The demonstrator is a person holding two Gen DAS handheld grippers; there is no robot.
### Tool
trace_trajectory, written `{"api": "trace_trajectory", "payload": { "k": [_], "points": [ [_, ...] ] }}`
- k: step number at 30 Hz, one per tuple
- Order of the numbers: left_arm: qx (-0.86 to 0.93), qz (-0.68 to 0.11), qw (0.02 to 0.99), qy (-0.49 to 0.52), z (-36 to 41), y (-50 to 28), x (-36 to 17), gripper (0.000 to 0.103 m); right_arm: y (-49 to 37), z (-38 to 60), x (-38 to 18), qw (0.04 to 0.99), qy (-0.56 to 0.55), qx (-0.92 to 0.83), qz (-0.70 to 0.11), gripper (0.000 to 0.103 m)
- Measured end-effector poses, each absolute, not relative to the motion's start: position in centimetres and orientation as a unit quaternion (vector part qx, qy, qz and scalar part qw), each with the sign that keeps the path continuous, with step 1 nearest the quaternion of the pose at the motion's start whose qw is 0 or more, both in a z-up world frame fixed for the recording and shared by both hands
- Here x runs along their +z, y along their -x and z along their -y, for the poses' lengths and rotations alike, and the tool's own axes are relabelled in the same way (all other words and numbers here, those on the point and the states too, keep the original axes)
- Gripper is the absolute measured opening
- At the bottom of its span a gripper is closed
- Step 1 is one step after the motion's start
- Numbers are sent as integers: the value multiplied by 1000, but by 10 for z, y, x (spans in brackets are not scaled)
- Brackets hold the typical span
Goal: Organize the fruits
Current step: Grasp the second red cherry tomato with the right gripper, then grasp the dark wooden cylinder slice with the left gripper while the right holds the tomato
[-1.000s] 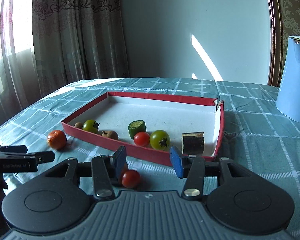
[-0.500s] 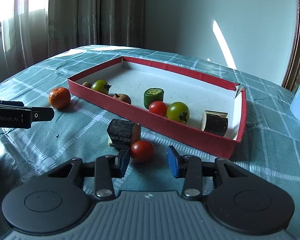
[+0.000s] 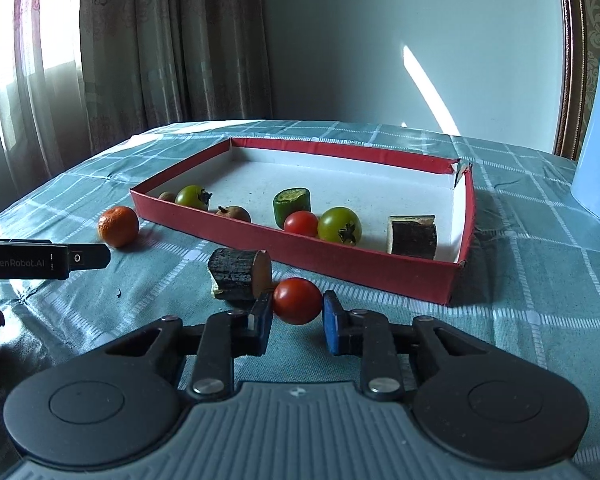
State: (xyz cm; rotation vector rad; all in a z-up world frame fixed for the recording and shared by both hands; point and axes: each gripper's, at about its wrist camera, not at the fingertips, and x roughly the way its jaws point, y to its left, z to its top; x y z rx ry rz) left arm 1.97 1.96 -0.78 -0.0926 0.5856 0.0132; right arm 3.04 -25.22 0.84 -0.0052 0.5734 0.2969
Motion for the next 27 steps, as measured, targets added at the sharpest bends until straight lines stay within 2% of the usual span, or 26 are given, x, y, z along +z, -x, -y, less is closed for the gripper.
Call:
{"api": "trace_trajectory", "payload": {
  "k": [8,19,27],
  "points": [
    [-19,-274,961,31,-12,-13,-4,98,-27,270,10,952,-25,138,-272,26],
    [-69,-248,963,-75,94,-5,7,98,-20,306,11,957,-56,123,-258,26],
    [-57,-281,952,-109,135,-30,-8,98,-17,325,10,956,-85,130,-249,26]
  ]
}}
